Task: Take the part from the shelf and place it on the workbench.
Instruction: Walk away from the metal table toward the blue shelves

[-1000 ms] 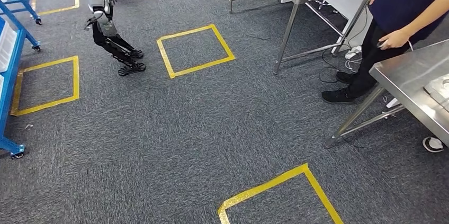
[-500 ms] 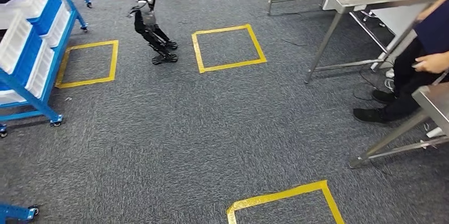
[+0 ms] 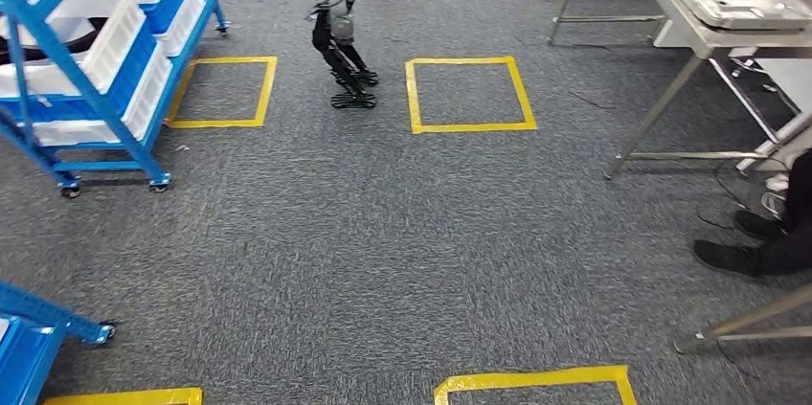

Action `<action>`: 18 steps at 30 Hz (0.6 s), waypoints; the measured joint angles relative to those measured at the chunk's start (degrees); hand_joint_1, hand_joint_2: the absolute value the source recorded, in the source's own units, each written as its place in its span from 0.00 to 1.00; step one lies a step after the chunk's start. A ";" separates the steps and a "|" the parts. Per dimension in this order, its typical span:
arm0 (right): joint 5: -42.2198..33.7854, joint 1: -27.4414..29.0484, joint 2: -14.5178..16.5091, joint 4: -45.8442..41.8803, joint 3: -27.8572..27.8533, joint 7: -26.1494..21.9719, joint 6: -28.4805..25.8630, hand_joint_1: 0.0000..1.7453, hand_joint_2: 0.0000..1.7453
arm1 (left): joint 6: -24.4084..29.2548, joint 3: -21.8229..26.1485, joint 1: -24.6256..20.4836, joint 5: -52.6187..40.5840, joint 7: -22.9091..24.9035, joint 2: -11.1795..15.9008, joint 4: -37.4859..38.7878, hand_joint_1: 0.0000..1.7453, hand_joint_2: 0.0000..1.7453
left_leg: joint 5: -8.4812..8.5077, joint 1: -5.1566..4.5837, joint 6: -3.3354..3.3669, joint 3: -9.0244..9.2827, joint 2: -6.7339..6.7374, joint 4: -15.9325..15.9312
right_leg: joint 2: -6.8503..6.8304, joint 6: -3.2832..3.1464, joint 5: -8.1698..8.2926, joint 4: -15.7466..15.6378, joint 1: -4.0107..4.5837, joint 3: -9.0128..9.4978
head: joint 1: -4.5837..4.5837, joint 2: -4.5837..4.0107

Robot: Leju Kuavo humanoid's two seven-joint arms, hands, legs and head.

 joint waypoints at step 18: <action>0.15 -0.19 -0.09 0.00 -0.09 0.02 0.04 0.00 0.00 | 0.02 0.04 0.24 0.01 0.21 -0.10 0.03 0.00 0.00 | -0.50 1.43 -2.63 -0.67 8.22 1.05 | -10.96 1.99 -1.60 -2.71 -1.08 3.46 | 0.04 0.00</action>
